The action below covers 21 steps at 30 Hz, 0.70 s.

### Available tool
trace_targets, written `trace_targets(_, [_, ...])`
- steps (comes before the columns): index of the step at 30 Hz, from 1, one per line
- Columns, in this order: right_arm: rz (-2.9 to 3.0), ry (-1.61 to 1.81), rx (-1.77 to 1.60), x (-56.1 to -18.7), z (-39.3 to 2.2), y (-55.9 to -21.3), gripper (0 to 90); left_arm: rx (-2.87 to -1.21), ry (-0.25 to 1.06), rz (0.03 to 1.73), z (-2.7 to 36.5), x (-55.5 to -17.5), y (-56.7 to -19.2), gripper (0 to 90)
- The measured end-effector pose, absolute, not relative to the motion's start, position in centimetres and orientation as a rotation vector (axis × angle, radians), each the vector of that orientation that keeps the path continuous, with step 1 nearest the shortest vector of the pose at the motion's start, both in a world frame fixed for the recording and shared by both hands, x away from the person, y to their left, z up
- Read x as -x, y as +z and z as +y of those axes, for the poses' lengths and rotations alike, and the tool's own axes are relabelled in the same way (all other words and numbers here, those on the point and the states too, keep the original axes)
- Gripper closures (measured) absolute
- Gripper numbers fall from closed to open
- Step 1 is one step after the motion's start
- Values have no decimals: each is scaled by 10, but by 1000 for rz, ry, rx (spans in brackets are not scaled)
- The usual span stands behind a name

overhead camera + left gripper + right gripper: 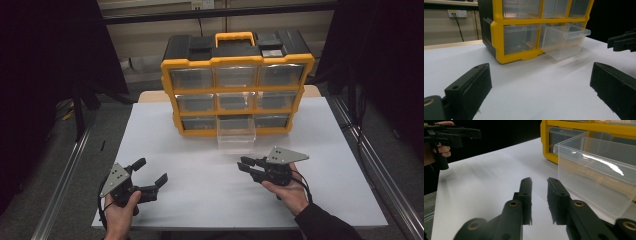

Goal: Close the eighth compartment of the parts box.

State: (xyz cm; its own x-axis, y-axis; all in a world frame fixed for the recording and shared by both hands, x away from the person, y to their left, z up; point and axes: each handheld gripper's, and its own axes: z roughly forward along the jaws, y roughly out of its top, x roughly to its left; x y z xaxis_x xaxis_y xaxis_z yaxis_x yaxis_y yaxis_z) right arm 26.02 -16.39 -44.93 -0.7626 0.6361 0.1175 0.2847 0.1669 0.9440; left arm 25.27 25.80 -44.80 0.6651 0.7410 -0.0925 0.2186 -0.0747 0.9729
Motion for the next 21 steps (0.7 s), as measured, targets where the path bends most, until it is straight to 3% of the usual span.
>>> trace_targets(11, [2157, 1607, -884, -269, -162, -452, 893, -1631, 520, 797, 258, -253, -448, 36])
trace_targets(21, [2185, 1589, -891, -275, -160, -450, 900, -1638, 526, 795, 259, -253, -448, 35])
